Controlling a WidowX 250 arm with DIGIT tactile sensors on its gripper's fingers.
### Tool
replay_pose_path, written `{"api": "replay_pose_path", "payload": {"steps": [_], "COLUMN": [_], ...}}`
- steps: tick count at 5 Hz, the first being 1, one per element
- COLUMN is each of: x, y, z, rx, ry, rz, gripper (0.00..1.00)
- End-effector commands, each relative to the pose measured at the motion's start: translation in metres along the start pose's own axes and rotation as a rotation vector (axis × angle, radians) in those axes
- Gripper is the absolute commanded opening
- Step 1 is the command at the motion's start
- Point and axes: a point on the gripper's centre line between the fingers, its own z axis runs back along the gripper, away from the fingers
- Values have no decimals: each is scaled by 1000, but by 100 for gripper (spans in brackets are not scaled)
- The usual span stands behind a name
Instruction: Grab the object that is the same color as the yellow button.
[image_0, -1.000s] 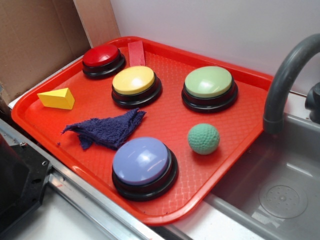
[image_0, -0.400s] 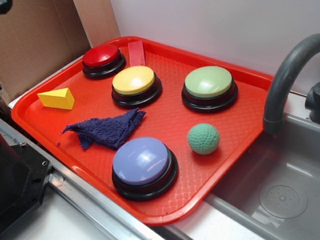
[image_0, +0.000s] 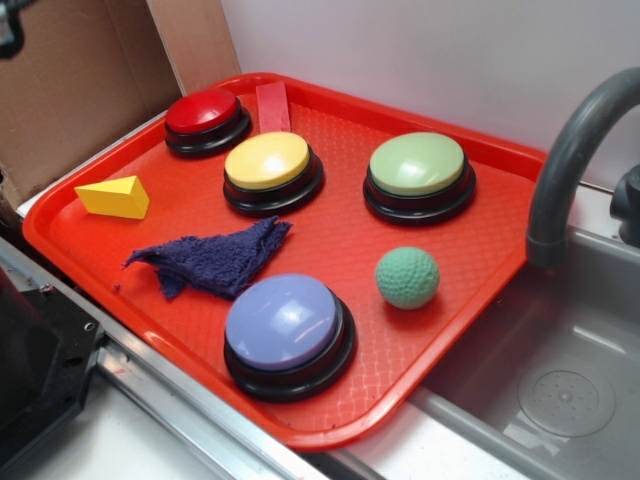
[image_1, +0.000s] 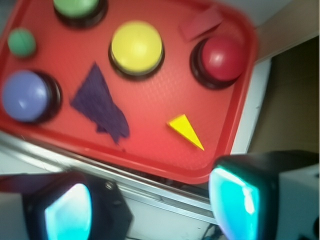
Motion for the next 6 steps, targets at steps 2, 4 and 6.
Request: {"api": "replay_pose_path", "payload": {"steps": [2,4,6], "x": [9,30,32], "y": [53,66,62], "z": [-90,-124,-138], "rx": [129,239,230], "ry": [205,204,225], "rz": [-75,-137,-168], "gripper": [100,100,100]}}
